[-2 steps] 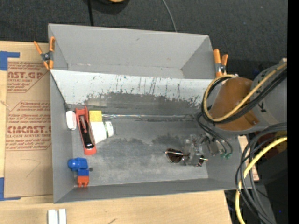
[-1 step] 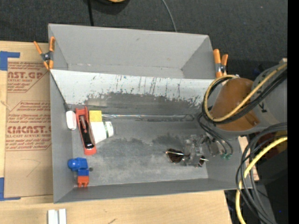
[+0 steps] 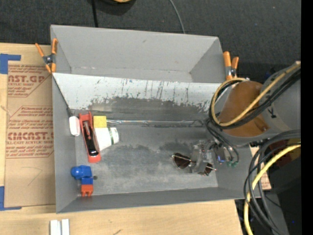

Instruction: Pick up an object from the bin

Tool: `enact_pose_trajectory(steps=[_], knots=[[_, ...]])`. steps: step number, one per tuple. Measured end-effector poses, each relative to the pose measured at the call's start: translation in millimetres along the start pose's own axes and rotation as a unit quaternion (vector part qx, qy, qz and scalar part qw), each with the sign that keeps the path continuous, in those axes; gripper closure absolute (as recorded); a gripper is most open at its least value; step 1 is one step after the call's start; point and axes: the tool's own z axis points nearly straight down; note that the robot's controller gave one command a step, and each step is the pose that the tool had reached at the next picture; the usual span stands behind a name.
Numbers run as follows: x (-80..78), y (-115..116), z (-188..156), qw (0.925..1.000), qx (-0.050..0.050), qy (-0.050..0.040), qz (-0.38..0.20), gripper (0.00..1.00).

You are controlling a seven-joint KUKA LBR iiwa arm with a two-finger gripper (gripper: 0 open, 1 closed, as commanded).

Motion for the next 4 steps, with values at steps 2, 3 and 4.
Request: enact_pose_trajectory(steps=[2,3,4], knots=[[10.4,0.1,-0.2,0.9999,0.0,0.0006,0.011,1.0],[16.4,-0.1,-0.1,0.9999,0.0,0.0007,0.012,1.0],[17.1,3.7,-1.2,0.9991,-0.001,0.0009,0.042,1.0]])
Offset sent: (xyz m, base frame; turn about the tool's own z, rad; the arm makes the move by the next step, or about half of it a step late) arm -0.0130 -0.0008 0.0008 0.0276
